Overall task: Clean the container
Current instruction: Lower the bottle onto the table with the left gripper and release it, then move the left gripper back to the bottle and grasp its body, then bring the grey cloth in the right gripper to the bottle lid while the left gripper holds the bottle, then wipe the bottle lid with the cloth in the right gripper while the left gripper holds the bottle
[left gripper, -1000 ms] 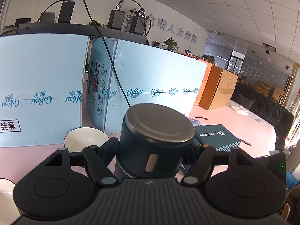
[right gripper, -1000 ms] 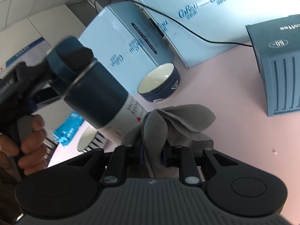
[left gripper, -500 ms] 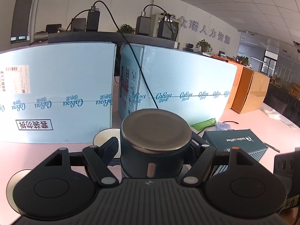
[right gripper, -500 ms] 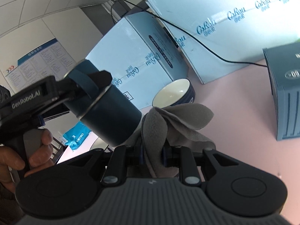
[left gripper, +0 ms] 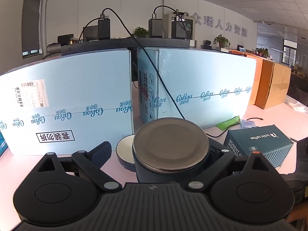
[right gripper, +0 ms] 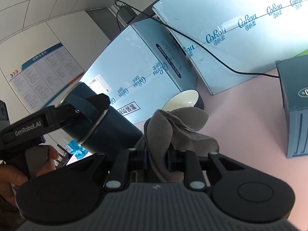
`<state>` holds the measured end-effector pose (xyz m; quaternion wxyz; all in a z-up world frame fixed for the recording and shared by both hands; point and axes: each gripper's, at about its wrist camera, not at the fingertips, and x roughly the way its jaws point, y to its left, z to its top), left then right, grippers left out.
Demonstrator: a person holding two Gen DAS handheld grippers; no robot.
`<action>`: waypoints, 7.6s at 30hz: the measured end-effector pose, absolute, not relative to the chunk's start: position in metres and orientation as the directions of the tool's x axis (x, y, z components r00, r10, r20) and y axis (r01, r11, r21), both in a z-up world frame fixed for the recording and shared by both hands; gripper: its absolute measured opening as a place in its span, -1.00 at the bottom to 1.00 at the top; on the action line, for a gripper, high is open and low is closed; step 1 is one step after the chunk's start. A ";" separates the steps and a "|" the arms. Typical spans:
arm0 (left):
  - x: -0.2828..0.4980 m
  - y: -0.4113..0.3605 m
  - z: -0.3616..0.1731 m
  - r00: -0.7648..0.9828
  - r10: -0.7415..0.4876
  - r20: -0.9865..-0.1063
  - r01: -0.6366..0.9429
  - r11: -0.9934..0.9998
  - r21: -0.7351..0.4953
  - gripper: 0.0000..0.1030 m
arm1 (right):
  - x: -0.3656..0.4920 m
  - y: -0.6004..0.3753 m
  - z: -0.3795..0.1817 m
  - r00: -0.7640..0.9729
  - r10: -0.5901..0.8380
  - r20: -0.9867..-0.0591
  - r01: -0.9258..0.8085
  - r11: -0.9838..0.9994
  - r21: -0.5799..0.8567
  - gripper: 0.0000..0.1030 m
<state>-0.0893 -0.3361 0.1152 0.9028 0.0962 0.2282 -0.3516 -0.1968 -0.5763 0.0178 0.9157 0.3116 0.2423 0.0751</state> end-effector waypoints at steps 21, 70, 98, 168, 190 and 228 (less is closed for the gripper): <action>-0.078 -0.354 0.118 0.676 -0.507 -0.535 0.606 0.795 0.012 0.90 | -0.219 -0.575 0.046 0.897 0.391 -0.205 -0.125 0.670 0.731 -0.56; -0.090 -0.360 0.118 0.610 -0.631 -0.478 0.755 0.647 0.109 0.92 | -0.200 -0.543 0.036 0.855 0.479 -0.199 -0.118 0.554 0.824 -0.57; -0.042 -0.326 0.067 0.532 -0.611 -0.586 0.620 0.753 -0.222 0.97 | -0.219 -0.602 0.016 0.844 0.323 -0.428 0.160 0.609 0.777 -0.55; -0.070 -0.365 0.118 0.361 -0.726 -0.585 0.810 0.555 -0.189 0.28 | -0.236 -0.608 0.022 0.745 0.387 -0.543 0.035 0.791 0.611 -0.55; -0.104 -0.300 0.126 0.418 -0.700 -0.579 0.760 0.619 -0.199 0.32 | -0.176 -0.614 0.077 0.834 0.453 -0.315 -0.196 0.777 0.599 -0.55; -0.087 -0.316 0.135 0.372 -0.730 -0.573 0.837 0.531 -0.133 0.45 | -0.202 -0.602 0.105 0.787 0.552 -0.275 -0.272 0.711 0.648 -0.46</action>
